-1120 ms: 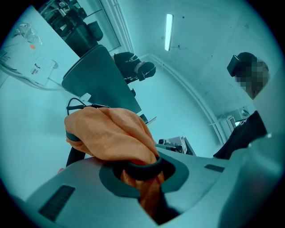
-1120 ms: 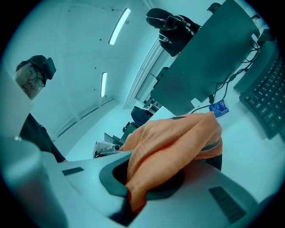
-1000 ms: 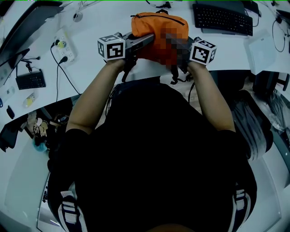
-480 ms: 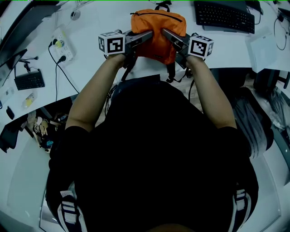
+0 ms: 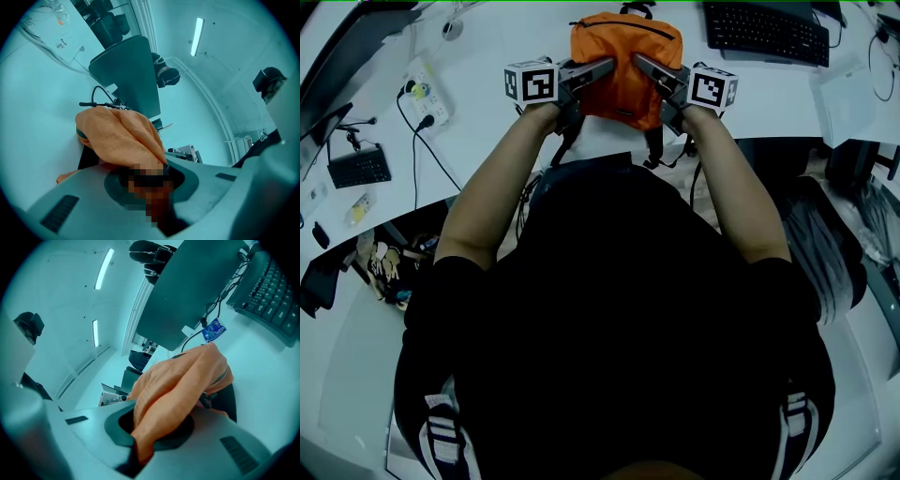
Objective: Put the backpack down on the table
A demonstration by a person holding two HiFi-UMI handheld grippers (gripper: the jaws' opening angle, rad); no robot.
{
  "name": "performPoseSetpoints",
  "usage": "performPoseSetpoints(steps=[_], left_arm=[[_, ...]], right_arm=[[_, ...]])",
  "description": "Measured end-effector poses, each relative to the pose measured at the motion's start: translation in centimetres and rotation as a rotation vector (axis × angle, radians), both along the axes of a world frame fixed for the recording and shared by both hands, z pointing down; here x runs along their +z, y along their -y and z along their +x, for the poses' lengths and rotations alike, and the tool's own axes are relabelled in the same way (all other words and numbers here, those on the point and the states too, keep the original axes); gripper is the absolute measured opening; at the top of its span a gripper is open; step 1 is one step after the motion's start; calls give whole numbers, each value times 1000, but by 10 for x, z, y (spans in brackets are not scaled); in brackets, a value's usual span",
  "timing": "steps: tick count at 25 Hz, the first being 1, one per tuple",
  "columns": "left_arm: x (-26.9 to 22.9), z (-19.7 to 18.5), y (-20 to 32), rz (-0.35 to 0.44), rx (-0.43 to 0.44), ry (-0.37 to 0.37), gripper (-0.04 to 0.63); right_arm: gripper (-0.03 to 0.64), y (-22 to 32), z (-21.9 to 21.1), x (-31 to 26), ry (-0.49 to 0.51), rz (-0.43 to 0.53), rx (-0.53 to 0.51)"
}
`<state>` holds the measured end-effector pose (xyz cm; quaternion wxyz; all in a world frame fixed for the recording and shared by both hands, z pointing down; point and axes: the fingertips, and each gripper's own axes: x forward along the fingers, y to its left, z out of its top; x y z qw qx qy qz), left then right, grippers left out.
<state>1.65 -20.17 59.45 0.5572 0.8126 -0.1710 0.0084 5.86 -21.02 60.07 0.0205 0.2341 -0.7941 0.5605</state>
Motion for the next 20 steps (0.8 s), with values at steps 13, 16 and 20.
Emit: performPoseSetpoints(steps=[13, 16, 20], left_arm=[[17, -2, 7, -48, -12, -23, 74], [21, -3, 9, -69, -16, -28, 74], [27, -4, 11, -95, -16, -37, 74]], right_arm=[[35, 7, 0, 18, 2, -48, 23], [35, 9, -1, 21, -4, -46, 27], [35, 12, -1, 26, -4, -66, 34]])
